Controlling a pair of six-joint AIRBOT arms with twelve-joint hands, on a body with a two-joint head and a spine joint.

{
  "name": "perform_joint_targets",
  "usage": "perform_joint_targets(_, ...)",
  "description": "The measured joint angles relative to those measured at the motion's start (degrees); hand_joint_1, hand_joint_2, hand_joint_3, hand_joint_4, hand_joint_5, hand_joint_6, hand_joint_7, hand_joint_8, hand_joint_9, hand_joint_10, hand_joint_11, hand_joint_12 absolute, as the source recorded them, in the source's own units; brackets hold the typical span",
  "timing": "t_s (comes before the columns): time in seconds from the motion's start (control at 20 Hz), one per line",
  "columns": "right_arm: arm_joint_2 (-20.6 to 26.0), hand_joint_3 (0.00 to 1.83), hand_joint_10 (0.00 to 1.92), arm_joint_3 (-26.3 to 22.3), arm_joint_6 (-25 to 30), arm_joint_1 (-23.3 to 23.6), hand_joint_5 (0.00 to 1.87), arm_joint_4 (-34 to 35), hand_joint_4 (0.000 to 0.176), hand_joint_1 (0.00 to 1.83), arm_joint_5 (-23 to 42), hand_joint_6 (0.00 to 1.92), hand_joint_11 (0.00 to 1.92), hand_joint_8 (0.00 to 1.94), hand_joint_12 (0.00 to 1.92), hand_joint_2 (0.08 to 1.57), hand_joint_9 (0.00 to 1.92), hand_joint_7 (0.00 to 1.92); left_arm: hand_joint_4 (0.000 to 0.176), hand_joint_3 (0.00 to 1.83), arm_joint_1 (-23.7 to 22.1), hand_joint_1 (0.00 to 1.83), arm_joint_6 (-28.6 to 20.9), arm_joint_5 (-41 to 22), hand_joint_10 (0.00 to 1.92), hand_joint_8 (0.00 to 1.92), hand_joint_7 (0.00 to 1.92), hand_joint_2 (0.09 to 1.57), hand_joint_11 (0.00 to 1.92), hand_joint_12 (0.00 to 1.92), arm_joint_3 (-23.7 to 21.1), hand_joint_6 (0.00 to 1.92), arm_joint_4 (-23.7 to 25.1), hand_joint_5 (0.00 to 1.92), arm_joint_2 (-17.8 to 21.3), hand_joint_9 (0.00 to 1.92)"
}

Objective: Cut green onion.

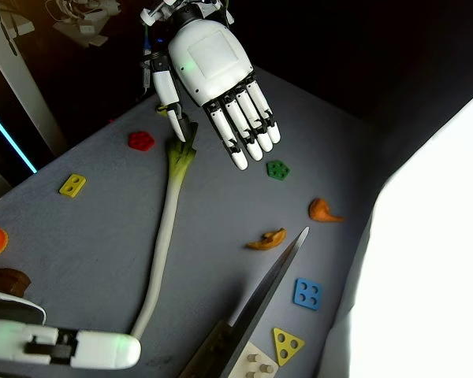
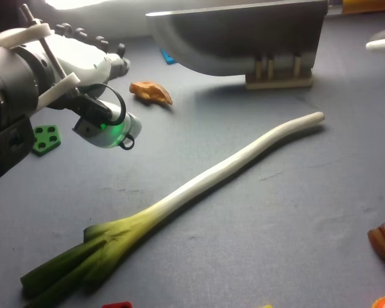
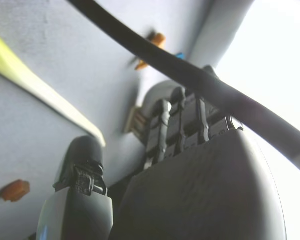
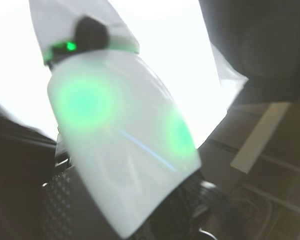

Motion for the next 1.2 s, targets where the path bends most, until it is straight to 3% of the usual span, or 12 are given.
perform_joint_targets(0.1,-2.1,0.00,0.00,2.7,0.0,-0.4,0.00,0.0,0.015,1.10,0.2,0.00,0.00,0.00,0.00,0.99,0.00,0.00,0.040,0.00,-0.9,0.32,-1.0,1.0,0.00,0.00,0.10,1.34,0.00,0.29,-0.3,0.00,-0.2,0.07,0.0,0.05)
perform_joint_targets(0.2,-3.9,0.00,0.00,5.3,0.0,-0.5,0.00,0.1,0.018,1.10,1.4,0.00,0.00,0.00,0.00,0.99,0.00,0.00,0.041,0.00,-2.3,0.32,-1.5,1.8,0.01,0.00,0.08,1.35,0.00,0.20,-1.1,0.00,-0.1,0.08,0.0,0.04)
perform_joint_targets(0.35,-5.4,0.00,0.00,7.8,0.0,-1.2,0.00,-0.1,0.032,1.05,2.1,0.00,0.00,0.00,0.00,1.01,0.00,0.00,0.018,0.00,-3.9,0.34,-1.8,2.2,0.01,0.01,0.13,1.33,0.00,0.44,-2.4,0.01,0.0,0.13,-0.4,0.10)
perform_joint_targets(0.4,-6.1,0.00,0.00,9.0,0.0,-1.5,0.00,-0.2,0.032,1.10,1.9,0.00,0.00,0.00,0.00,0.99,0.00,0.00,0.013,0.00,-4.1,0.37,-1.9,1.9,0.01,0.00,0.12,1.34,0.00,0.34,-2.4,0.01,-0.1,0.10,-0.4,0.08)
perform_joint_targets(0.5,-7.4,0.00,0.00,11.8,0.0,-2.1,0.00,-0.2,0.031,1.13,0.9,0.00,0.00,0.00,0.00,0.98,0.00,0.00,0.019,0.00,-4.1,0.35,-1.8,2.3,0.00,0.00,0.11,1.35,0.00,0.25,-2.4,0.00,-0.2,0.07,-0.4,0.06)
perform_joint_targets(0.55,-8.2,0.00,0.00,13.3,0.0,-2.4,0.00,-0.1,0.018,1.14,1.0,0.00,0.00,0.00,0.00,0.98,0.00,0.00,0.029,0.00,-4.1,0.34,-1.5,2.4,0.00,0.00,0.12,1.35,0.00,0.31,-2.4,0.01,-0.5,0.08,-0.4,0.07)
perform_joint_targets(0.6,-9.3,0.00,0.00,15.5,0.0,-2.7,0.00,0.0,0.015,1.14,1.0,0.00,0.00,0.00,0.00,0.98,0.00,0.00,0.023,0.00,-3.7,0.36,-0.3,2.6,0.01,0.00,0.13,1.34,0.00,0.41,-2.4,0.01,-0.8,0.12,-0.4,0.08)
perform_joint_targets(0.9,-15.7,0.00,0.00,24.3,0.9,-4.1,0.00,-0.1,0.008,1.18,1.3,0.00,0.00,0.00,0.00,0.98,0.00,0.00,0.019,0.00,-3.4,0.31,0.7,2.1,0.00,0.00,0.10,1.34,0.00,0.36,-2.8,0.00,0.5,0.08,-0.4,0.06)
perform_joint_targets(1.05,-18.5,0.00,0.00,28.3,1.0,-4.7,0.00,-0.2,0.007,1.19,0.7,0.00,0.00,0.00,0.00,0.98,0.00,0.00,0.020,0.00,-3.5,0.34,1.2,2.8,0.01,0.00,0.11,1.33,0.00,0.41,-2.8,0.00,-2.6,0.10,-0.4,0.07)
perform_joint_targets(1.1,-20.3,0.00,0.00,30.5,1.6,-4.9,0.00,-0.2,0.021,1.13,0.5,0.00,0.00,0.00,0.00,1.00,0.00,0.00,0.034,0.00,-3.5,0.27,2.4,2.8,0.00,0.00,0.12,1.34,0.00,0.38,-2.9,0.00,-2.8,0.10,-0.4,0.07)
perform_joint_targets(1.15,-21.3,0.00,0.00,32.2,2.5,-5.1,0.00,-0.1,0.040,1.12,0.5,0.00,0.00,0.00,0.00,1.01,0.00,0.00,0.034,0.00,-3.6,0.24,2.6,3.0,0.01,0.00,0.12,1.34,0.00,0.43,-2.9,0.00,-2.6,0.10,-0.7,0.09)
perform_joint_targets(1.2,-22.5,0.00,0.00,33.6,3.0,-5.2,0.00,-0.2,0.035,1.15,0.3,0.00,0.00,0.00,0.00,1.01,0.00,0.00,0.034,0.00,-3.7,0.32,2.8,2.9,0.00,0.00,0.13,1.34,0.00,0.33,-2.4,0.00,-3.6,0.09,-1.0,0.09)
